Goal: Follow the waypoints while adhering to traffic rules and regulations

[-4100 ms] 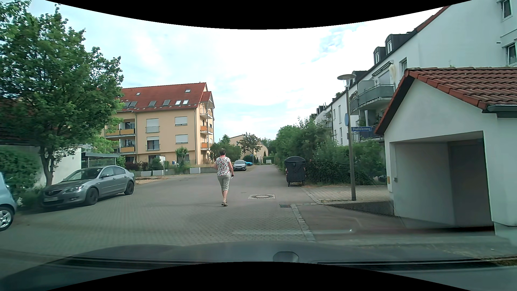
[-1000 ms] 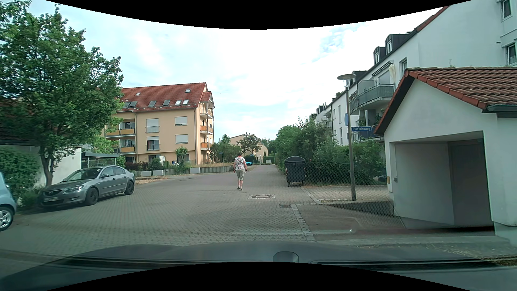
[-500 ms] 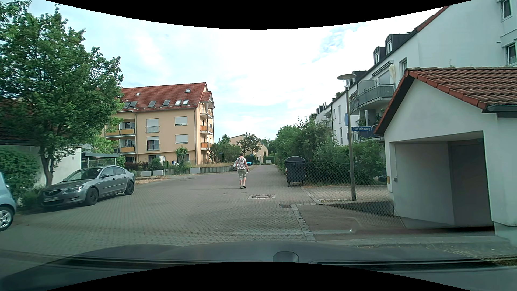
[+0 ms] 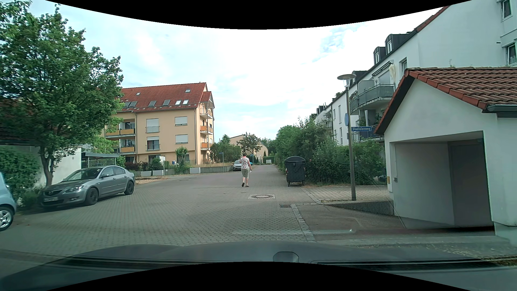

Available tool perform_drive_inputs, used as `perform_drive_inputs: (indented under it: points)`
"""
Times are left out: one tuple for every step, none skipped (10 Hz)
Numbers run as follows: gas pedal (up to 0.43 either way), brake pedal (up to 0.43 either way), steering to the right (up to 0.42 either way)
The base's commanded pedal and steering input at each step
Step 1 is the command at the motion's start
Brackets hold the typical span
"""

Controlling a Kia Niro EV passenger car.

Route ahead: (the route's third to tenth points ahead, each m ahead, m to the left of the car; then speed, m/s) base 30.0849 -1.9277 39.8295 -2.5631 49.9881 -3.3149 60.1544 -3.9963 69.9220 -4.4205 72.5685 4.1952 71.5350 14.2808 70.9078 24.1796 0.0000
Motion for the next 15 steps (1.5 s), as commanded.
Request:
perform_drive_inputs:
  points:
    - [0.0, 0.232, -0.104]
    - [0.0, 0.232, -0.104]
    - [0.0, 0.232, -0.104]
    - [0.0, 0.232, -0.104]
    - [0.0, 0.232, -0.104]
    - [0.0, 0.232, -0.104]
    - [0.0, 0.232, -0.104]
    - [0.0, 0.232, -0.104]
    - [0.0, 0.232, -0.104]
    - [0.0, 0.232, -0.104]
    - [0.0, 0.232, -0.104]
    - [0.0, 0.232, -0.104]
    - [0.0, 0.232, -0.104]
    - [0.0, 0.232, -0.104]
    - [0.0, 0.232, -0.104]
